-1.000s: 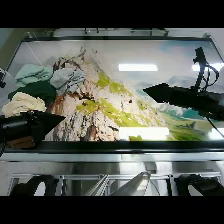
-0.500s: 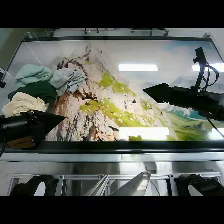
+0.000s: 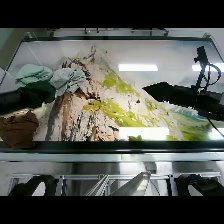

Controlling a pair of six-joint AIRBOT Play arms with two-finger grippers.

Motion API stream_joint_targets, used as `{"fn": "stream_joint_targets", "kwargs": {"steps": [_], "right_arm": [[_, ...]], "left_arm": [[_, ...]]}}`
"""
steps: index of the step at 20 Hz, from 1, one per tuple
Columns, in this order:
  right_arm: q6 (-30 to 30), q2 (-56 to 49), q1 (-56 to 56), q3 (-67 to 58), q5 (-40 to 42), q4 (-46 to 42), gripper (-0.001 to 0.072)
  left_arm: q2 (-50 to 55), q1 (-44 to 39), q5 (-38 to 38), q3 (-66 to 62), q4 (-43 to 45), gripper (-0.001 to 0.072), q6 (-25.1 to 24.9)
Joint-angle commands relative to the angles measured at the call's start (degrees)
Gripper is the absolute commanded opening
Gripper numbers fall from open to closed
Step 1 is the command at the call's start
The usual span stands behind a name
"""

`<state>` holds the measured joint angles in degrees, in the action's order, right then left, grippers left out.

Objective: Fold the shirts.

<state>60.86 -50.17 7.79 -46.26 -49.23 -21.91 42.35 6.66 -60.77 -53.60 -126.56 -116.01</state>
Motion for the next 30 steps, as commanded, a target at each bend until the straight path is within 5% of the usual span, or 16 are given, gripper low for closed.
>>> {"fn": "stream_joint_targets", "kwargs": {"steps": [1, 2, 8, 9, 10, 11, 16, 17, 18, 19, 23, 26, 28, 30], "right_arm": [[0.0, -0.1, 0.0, 0.0, 1.4, 1.1, 0.0020], [0.0, -0.3, 0.0, 0.0, 1.4, 1.2, 0.0020], [0.0, -3.1, 0.0, 0.0, 1.4, 1.1, 0.0037], [0.0, -3.7, 0.0, 0.0, 1.4, 1.2, 0.0183], [0.0, -4.3, 0.0, 0.0, 1.4, 1.2, 0.0427], [0.0, -5.0, 0.0, 0.0, 1.4, 1.2, 0.0491], [0.0, -7.8, 0.0, 0.0, 1.4, 1.2, 0.0491], [0.0, -7.9, 0.0, 0.0, 1.4, 1.2, 0.0491], [0.0, -8.0, 0.0, 0.0, 1.4, 1.2, 0.0490], [0.0, -8.0, 0.0, 0.0, 1.4, 1.2, 0.0481], [0.0, -8.0, 0.0, 0.0, 1.2, 1.2, 0.0481], [0.0, -8.0, -1.0, 0.0, 0.7, 0.9, 0.0455], [-1.5, -8.0, -3.0, 0.0, -1.2, -1.2, 0.0075], [-1.5, -8.0, -6.1, 0.0, -4.0, -5.3, 0.0064]], "left_arm": [[16.3, 0.0, 12.2, -12.0, 12.3, 0.0585, -2.4], [22.8, 0.0, 14.3, -16.5, 14.8, 0.0705, -2.7], [60.8, -0.6, 7.8, -43.6, 20.6, 0.0706, -3.1], [65.5, -1.0, 6.7, -47.4, 20.6, 0.0706, -3.1], [69.8, -1.6, 5.4, -51.1, 20.6, 0.0706, -3.1], [73.0, -2.2, 4.5, -53.9, 20.6, 0.0706, -3.1], [81.9, -4.3, -2.8, -62.4, 20.6, 0.0703, -3.1], [82.2, -4.3, -3.2, -62.5, 20.6, 0.0612, -3.1], [82.1, -4.3, -4.1, -62.4, 20.6, 0.0256, -3.1], [81.4, -4.3, -5.5, -62.4, 20.4, 0.0009, -3.0], [72.4, -5.9, -11.8, -62.4, 13.6, 0.0018, -2.8], [63.8, -7.8, -23.7, -62.4, -6.6, 0.0019, -5.2], [60.1, -10.7, -31.6, -60.2, -15.7, 0.0019, -5.2], [56.8, -15.8, -35.4, -53.6, -17.4, 0.0019, -3.6]]}}
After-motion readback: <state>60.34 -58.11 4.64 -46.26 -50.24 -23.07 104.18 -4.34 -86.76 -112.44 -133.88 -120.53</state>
